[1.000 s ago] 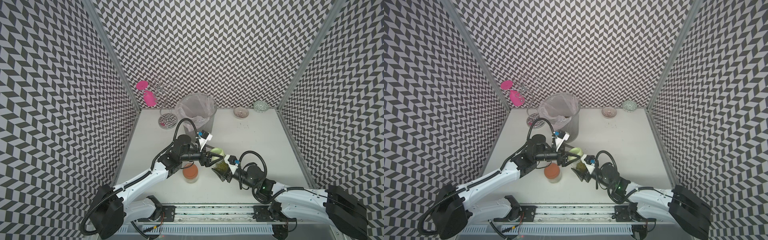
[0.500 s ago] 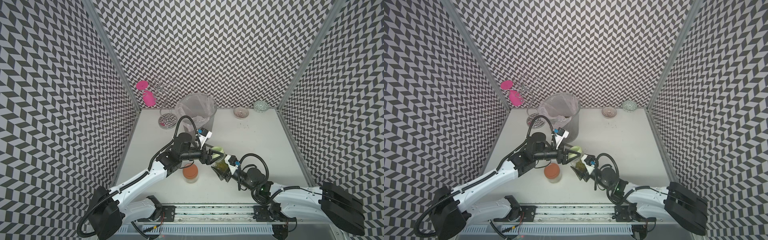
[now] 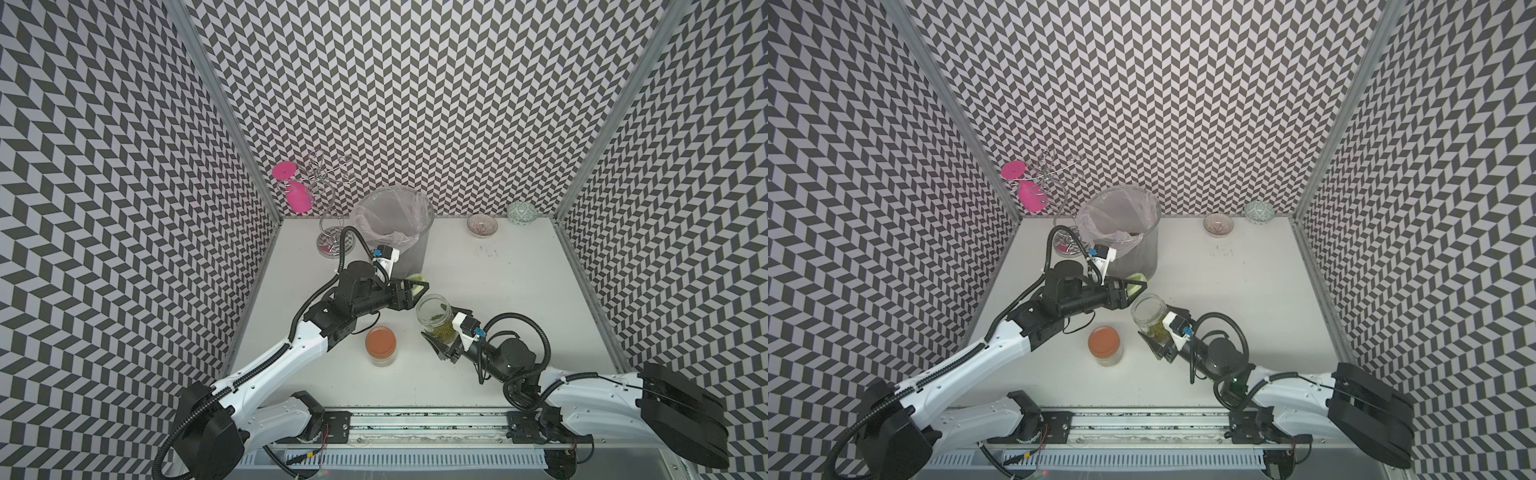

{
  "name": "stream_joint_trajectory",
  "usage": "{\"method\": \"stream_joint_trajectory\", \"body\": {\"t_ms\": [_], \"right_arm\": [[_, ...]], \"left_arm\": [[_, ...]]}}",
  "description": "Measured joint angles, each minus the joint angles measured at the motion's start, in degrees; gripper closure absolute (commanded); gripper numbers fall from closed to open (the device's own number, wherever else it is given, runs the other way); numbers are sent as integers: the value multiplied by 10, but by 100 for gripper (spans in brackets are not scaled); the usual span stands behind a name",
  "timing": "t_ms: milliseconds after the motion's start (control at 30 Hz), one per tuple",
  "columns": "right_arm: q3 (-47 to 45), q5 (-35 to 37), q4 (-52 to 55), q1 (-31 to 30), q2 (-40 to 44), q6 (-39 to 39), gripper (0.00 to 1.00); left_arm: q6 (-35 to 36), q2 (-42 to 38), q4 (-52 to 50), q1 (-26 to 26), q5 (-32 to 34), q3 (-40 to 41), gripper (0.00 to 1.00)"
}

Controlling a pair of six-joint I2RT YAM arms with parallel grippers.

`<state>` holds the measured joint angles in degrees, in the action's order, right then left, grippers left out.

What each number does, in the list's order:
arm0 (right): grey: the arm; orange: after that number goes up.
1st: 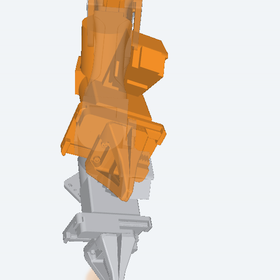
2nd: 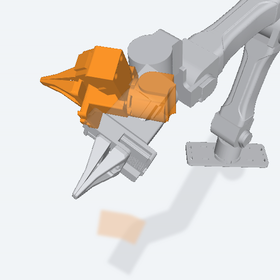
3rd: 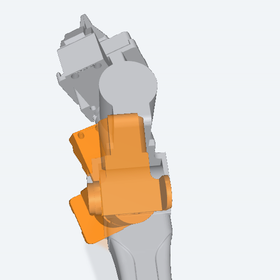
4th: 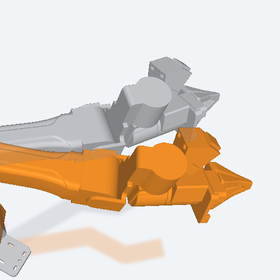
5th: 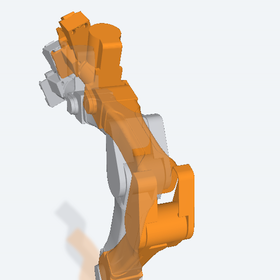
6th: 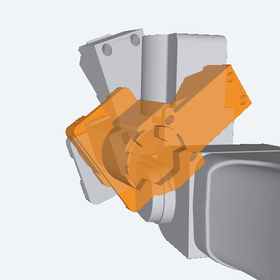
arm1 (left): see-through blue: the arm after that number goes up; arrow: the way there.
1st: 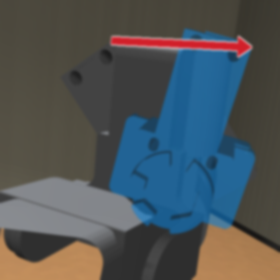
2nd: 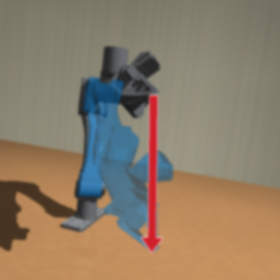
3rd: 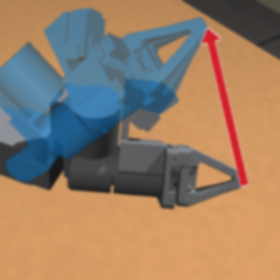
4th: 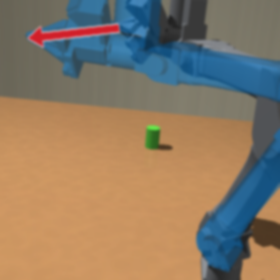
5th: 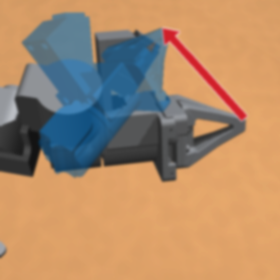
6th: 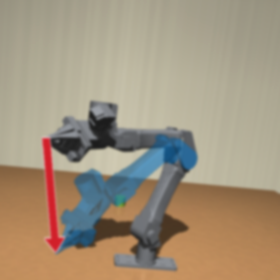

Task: Empty moldy mung beans from jars
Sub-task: Unscrew the lid from the jar, then place the lid at the center of the board.

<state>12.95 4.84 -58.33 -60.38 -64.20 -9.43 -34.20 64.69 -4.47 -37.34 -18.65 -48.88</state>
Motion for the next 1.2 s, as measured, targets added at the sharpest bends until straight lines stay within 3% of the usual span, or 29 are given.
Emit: {"method": "stream_joint_trajectory", "body": {"t_ms": [300,467,667,800,867,900,933,967,1200], "right_arm": [[-30,-20,3,-2,21,1,44],[-37,-19,40,1,50,12,44],[-36,-20,83,14,93,24,44],[-35,-22,116,25,119,31,43],[-35,-24,127,32,127,34,43],[-34,-24,133,34,129,35,43],[-33,-24,138,36,130,36,43],[-33,-24,142,37,130,37,43],[-9,-30,191,44,127,45,43]], "left_arm": [[8,-31,7,36,51,31,72],[15,-38,17,78,105,103,72],[12,10,37,158,143,185,72],[11,55,63,195,151,211,64],[11,85,76,202,153,212,50],[11,103,84,203,154,212,33],[11,120,91,204,154,212,8],[11,131,94,205,154,212,0],[4,132,113,204,164,221,0]]}}
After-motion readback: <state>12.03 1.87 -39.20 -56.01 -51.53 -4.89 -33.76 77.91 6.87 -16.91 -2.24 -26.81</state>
